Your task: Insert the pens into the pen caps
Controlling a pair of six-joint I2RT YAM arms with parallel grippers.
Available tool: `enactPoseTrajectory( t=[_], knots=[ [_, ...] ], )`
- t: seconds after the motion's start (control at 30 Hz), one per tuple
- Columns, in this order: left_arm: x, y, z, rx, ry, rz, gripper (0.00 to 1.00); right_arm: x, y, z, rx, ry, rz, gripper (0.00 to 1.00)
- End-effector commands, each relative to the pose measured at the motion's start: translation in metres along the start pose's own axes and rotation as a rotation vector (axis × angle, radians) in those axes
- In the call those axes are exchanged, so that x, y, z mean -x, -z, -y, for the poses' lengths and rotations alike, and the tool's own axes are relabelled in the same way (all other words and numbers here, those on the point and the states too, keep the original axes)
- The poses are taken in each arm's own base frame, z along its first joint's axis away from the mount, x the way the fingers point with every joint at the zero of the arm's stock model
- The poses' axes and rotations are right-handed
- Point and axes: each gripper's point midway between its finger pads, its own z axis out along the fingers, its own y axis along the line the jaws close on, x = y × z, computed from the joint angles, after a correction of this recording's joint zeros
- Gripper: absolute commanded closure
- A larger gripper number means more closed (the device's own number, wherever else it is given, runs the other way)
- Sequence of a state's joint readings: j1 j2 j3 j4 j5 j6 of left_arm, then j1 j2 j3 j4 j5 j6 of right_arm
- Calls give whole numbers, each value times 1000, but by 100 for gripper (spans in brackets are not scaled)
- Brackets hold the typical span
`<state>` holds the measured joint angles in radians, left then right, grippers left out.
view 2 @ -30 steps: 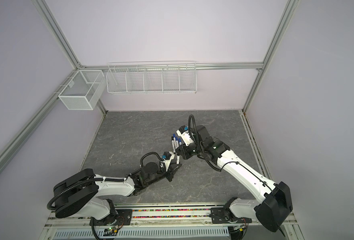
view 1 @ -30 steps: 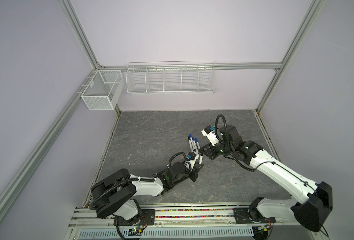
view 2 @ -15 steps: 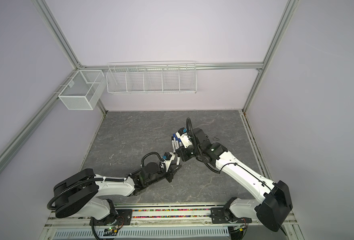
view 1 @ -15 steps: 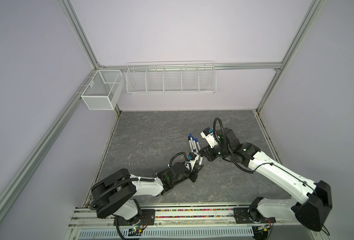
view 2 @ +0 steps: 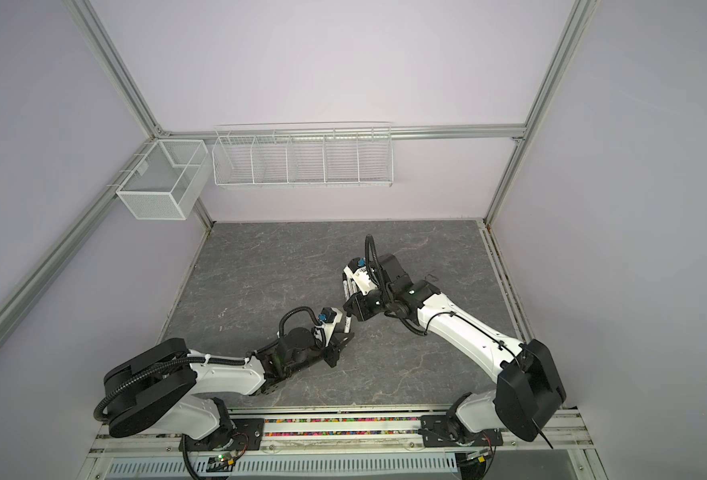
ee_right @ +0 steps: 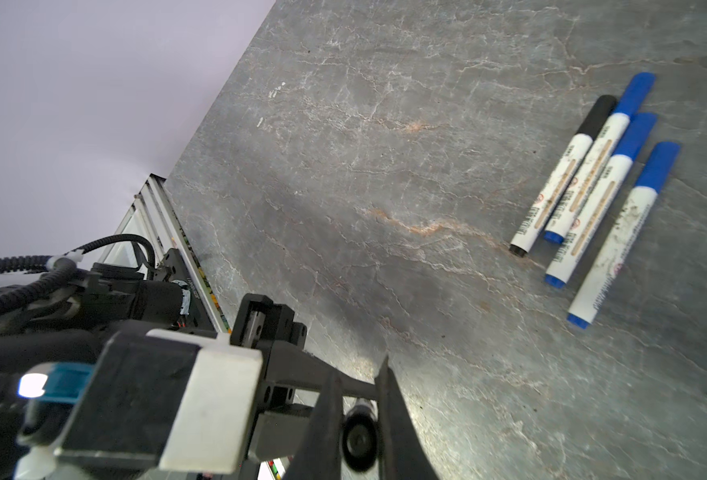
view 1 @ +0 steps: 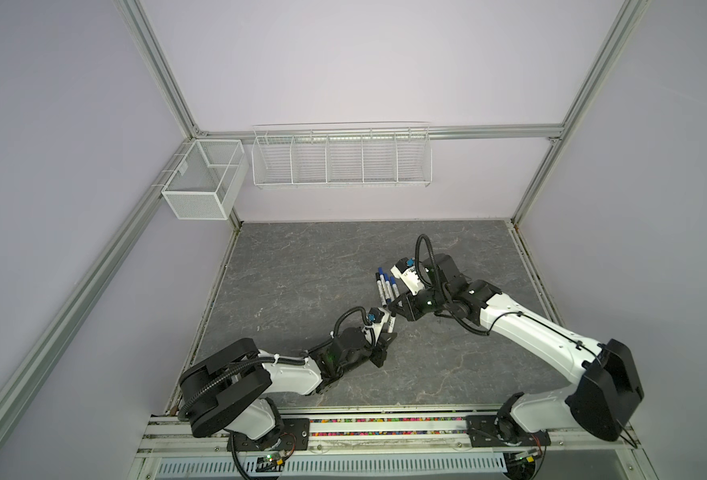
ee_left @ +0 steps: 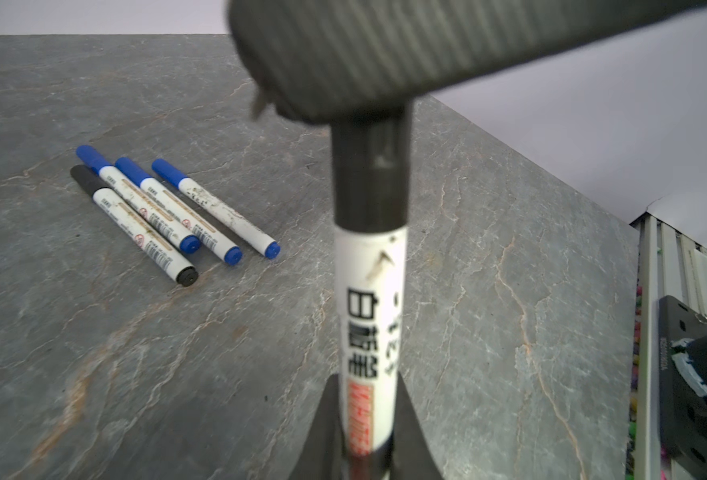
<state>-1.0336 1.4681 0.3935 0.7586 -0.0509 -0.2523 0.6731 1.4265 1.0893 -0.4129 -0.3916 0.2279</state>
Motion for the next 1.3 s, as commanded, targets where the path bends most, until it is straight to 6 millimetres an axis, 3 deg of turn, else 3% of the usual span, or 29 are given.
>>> enactPoseTrajectory(
  t=[0.0, 0.13, 0.3, 0.47, 0.57, 0.77, 0.87, 1.03, 1.27],
  knots=[
    [173, 49, 2, -33, 101, 618, 100, -95, -17, 3, 51, -165, -369, 93],
    [193, 61, -18, -13, 173, 715, 100, -107, -25, -1, 85, -213, -444, 93],
    [193, 64, -35, 2, 228, 755, 100, -108, -26, -1, 91, -221, -460, 93],
    [172, 37, -20, -36, 198, 569, 100, -89, -19, 0, 62, -175, -381, 93],
    [162, 32, -6, -53, 156, 523, 100, -73, -13, 1, 41, -139, -313, 89],
    [136, 15, 13, -101, 154, 439, 100, -33, -2, -6, 27, -86, -149, 64],
    [127, 12, 11, -94, 154, 439, 100, -17, 5, -6, 10, -69, -76, 59],
    [124, 11, 9, -81, 156, 434, 100, 2, 15, -7, -15, -50, 26, 61],
    [122, 9, 8, -80, 160, 428, 100, 18, 23, -5, -31, -49, 130, 81]
  ],
)
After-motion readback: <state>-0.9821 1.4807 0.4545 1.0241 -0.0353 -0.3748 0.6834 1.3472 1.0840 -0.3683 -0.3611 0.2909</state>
